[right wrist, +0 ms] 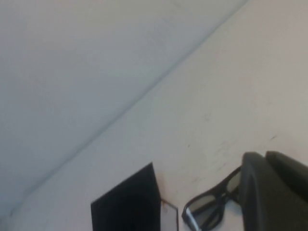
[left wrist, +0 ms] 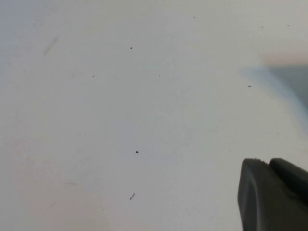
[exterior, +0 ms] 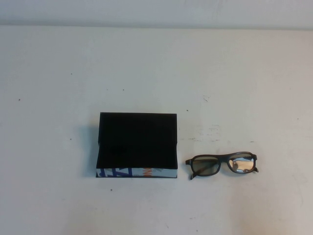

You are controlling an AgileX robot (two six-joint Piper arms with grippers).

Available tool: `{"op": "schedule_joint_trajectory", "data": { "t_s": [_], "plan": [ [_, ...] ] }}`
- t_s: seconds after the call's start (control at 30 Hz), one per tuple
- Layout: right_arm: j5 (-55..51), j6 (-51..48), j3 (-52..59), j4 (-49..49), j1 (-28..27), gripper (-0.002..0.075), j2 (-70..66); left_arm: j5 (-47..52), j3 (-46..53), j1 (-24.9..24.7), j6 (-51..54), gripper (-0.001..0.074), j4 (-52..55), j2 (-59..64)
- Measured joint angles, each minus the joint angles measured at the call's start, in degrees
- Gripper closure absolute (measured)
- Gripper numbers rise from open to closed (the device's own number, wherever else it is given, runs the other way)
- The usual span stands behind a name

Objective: Return glasses to glasses case

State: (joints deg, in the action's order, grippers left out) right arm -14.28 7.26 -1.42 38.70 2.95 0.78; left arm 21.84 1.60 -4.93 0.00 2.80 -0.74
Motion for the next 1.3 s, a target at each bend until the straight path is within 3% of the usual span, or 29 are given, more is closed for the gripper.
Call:
{"op": "schedule_joint_trajectory", "data": {
  "t_s": [0.3, 0.57, 0.7, 1.0, 1.17, 1.3],
  "plan": [
    [-27.59, -15.1, -22.44, -3.62, 0.0, 0.0737, -21.61, 0.0, 0.0, 0.0, 0.0, 0.0738, 0.0, 0.0],
    [-40.01, -24.17, -35.11, -12.12, 0.12, 0.0737, -44.61, 0.0, 0.0, 0.0, 0.0, 0.0738, 0.0, 0.0],
    [-40.58, -28.83, -38.56, -13.11, 4.15, 0.0737, -52.31, 0.0, 0.0, 0.0, 0.0, 0.0738, 0.0, 0.0],
    [-40.2, -37.09, -48.59, -24.62, 21.96, 0.0737, -69.12, 0.0, 0.0, 0.0, 0.0, 0.0738, 0.0, 0.0],
    [-39.48, -50.74, -55.88, -28.58, 24.57, 0.0728, -78.34, 0.0, 0.0, 0.0, 0.0, 0.0738, 0.0, 0.0],
    [-39.36, -63.98, -59.45, -30.11, 24.57, 0.0636, -83.81, 0.0, 0.0, 0.0, 0.0, 0.0738, 0.0, 0.0]
  ]
}}
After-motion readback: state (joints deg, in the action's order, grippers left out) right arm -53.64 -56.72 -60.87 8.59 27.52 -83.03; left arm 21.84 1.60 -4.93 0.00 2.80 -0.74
